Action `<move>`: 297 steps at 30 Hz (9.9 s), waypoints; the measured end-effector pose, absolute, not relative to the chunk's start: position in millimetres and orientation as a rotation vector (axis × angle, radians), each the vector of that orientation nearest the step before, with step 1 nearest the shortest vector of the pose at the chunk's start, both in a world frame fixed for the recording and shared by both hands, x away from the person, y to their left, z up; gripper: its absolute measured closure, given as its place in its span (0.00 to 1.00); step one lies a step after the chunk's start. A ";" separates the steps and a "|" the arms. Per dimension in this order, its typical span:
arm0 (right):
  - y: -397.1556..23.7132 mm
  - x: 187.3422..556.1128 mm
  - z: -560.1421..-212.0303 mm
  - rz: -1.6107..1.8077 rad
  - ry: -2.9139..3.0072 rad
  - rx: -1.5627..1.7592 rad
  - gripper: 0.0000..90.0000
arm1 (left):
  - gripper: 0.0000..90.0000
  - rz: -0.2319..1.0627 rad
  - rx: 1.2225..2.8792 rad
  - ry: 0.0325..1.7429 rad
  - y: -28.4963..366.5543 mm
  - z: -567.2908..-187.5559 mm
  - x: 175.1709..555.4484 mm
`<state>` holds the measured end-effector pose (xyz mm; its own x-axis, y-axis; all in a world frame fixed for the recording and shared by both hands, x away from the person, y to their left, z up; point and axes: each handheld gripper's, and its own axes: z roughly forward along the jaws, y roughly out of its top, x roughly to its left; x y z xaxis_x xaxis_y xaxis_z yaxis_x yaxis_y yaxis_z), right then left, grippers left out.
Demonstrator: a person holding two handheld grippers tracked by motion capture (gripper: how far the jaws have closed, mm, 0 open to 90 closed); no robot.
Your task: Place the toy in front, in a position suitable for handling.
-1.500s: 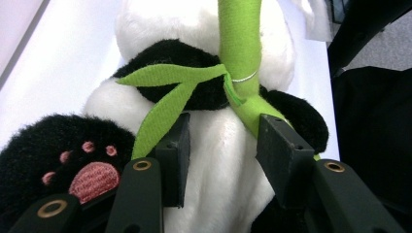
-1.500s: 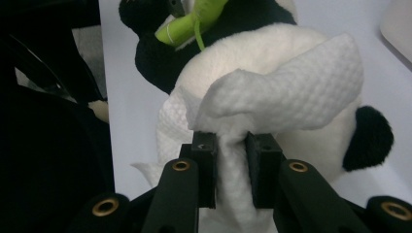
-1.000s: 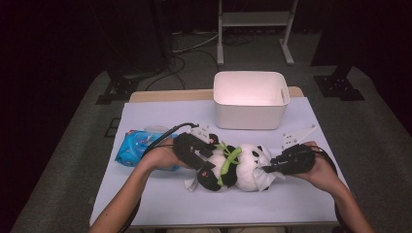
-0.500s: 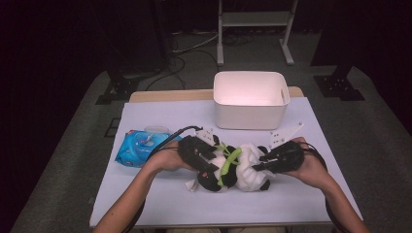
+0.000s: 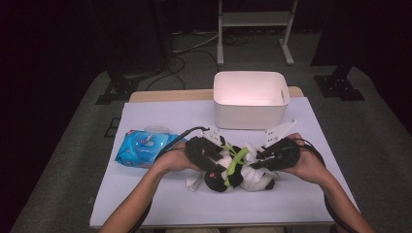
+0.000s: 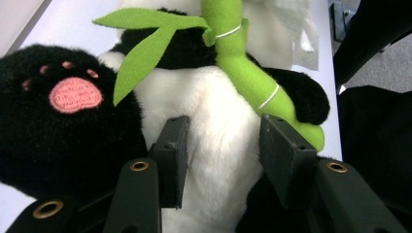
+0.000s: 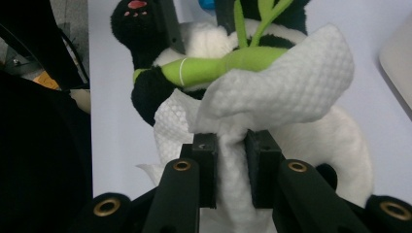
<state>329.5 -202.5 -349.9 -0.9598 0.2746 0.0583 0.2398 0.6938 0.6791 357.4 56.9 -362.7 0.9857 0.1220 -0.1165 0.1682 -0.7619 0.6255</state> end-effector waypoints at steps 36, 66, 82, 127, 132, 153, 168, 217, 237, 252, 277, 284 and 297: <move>-208.0 323.4 -338.7 1.136 2.830 0.421 0.85 | 0.57 -0.091 2.389 0.221 50.2 -370.5 366.3; -154.9 336.6 -348.6 1.124 2.958 0.289 0.85 | 0.61 -0.073 2.401 0.202 47.0 -373.6 367.7; -172.8 328.1 -341.8 1.187 2.947 0.316 0.85 | 0.61 -0.076 2.394 0.205 48.5 -374.2 368.8; -196.5 346.9 -345.3 1.028 2.885 0.465 0.86 | 0.60 -0.083 2.384 0.190 44.9 -365.4 366.8; -194.7 348.0 -341.1 1.027 2.885 0.459 0.86 | 0.61 -0.095 2.395 0.184 41.0 -370.1 365.1; -173.1 382.3 -327.1 0.916 2.894 0.428 0.86 | 0.61 -0.090 2.392 0.172 42.1 -372.1 364.0; -197.6 379.0 -334.7 0.996 2.925 0.507 0.86 | 0.58 -0.104 2.391 0.147 48.5 -359.4 362.3; -163.9 354.0 -300.3 1.112 2.841 0.302 0.86 | 0.65 -0.024 2.356 0.191 48.5 -351.3 372.4; -207.7 371.3 -330.4 1.030 2.916 0.524 0.86 | 0.65 -0.048 2.342 0.201 51.6 -351.3 379.4; -191.3 365.3 -331.3 1.050 2.933 0.459 0.87 | 0.69 -0.059 2.322 0.229 59.2 -351.0 386.1; -147.4 358.3 -302.3 1.092 2.893 0.254 0.86 | 0.67 -0.040 2.332 0.222 54.9 -352.1 379.7; -158.0 355.7 -309.6 1.068 2.919 0.285 0.86 | 0.67 -0.041 2.330 0.227 56.7 -353.3 381.4; -175.6 351.7 -329.7 1.032 2.939 0.350 0.86 | 0.66 -0.038 2.335 0.229 55.3 -353.4 381.8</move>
<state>351.7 -175.6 -329.7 -0.9750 0.2118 0.0671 0.2072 0.7581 0.6183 381.8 55.3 -353.4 0.9833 0.1535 -0.0975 0.1770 -0.6841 0.7076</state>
